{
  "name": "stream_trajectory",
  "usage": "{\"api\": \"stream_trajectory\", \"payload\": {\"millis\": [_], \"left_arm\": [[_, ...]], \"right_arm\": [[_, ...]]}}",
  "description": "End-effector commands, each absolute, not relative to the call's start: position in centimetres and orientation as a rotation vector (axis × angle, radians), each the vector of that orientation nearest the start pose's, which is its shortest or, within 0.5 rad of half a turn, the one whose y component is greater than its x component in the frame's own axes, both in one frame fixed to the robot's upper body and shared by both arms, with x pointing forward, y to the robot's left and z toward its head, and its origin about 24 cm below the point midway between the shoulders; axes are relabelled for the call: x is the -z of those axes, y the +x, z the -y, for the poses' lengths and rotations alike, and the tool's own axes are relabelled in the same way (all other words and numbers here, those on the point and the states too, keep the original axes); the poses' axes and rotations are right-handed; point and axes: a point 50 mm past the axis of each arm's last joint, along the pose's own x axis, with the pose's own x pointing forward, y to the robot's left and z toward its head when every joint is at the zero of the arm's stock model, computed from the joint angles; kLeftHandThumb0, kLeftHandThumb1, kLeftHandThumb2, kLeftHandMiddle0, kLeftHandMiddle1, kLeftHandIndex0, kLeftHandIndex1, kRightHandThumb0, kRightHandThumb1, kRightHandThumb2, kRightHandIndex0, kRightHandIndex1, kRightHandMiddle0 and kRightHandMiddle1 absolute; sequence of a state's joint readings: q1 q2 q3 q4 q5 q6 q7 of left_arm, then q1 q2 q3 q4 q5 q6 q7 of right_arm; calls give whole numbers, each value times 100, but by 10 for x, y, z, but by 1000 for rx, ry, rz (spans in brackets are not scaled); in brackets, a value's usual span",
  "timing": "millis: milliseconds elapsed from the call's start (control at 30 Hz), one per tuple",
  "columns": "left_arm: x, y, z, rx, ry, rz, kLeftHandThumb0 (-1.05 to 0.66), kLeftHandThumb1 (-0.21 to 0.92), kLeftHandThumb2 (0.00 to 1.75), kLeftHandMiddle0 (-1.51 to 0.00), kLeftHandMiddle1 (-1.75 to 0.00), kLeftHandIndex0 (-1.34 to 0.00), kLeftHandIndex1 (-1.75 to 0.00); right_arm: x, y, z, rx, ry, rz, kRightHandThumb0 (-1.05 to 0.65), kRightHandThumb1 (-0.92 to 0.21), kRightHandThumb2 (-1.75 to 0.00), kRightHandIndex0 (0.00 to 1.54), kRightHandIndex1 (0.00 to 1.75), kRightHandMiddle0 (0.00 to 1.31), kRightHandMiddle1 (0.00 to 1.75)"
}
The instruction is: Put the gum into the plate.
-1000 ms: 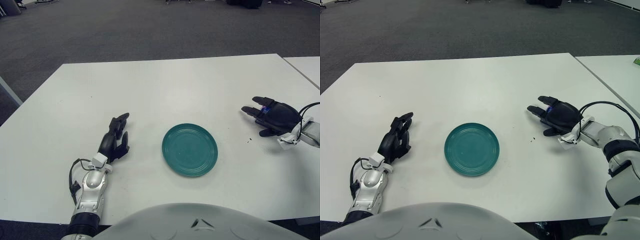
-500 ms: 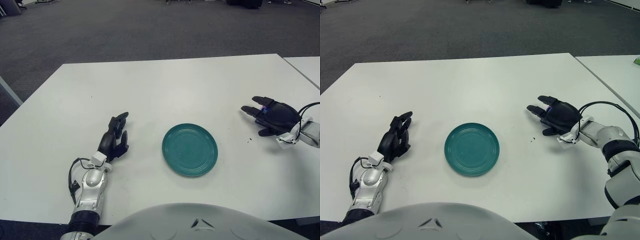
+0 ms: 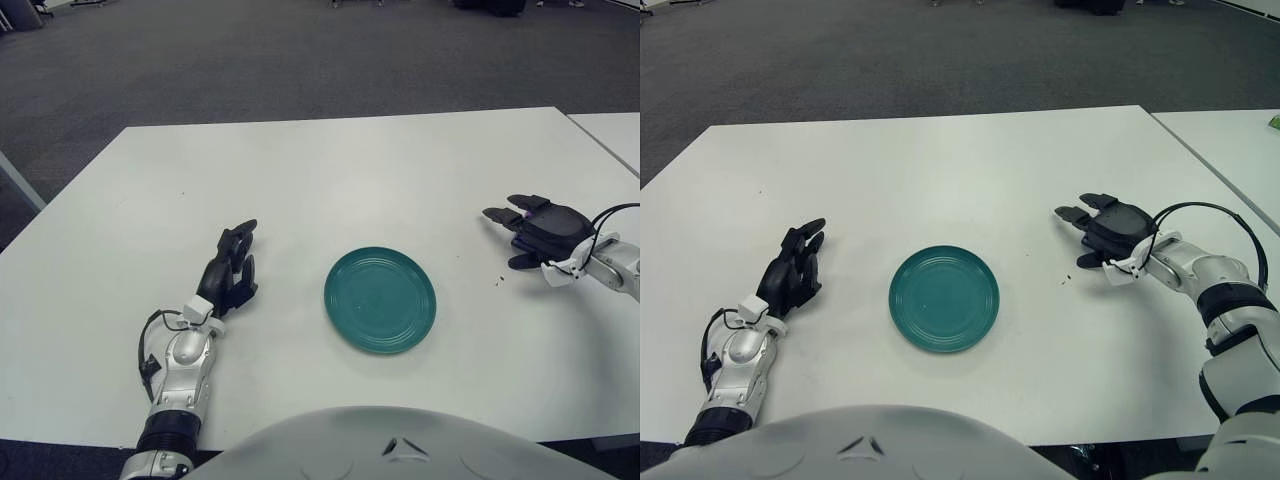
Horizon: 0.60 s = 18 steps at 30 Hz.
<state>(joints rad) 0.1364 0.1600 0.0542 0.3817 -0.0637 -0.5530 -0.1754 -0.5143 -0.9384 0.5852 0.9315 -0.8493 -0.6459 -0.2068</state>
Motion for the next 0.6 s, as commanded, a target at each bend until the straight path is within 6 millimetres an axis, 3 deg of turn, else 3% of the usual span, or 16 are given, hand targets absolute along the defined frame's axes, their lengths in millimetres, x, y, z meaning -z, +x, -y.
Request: {"api": "stream_trajectory", "payload": {"millis": [0,300,567], "left_arm": [[23,203,-201,86,114,-12,-86,92,85,-26,-4,0,-79],[24,208,-202,101,134,-8,-86,92,88,-23,-2,0,-69],[21,210,-204,135,173,26,-88,92,89,-22,-1,0,-62]], "right_arm": [[-41,285,309,-635,-1679,-127,-103,-92,-25,25,6,0,28],[-43,289,302,-641,-1570,-293,-105,-92,-31,31,11,0,13],[-45,294,296,-605,-1516,-366,-105,-92,-50,18,5,0,1]]}}
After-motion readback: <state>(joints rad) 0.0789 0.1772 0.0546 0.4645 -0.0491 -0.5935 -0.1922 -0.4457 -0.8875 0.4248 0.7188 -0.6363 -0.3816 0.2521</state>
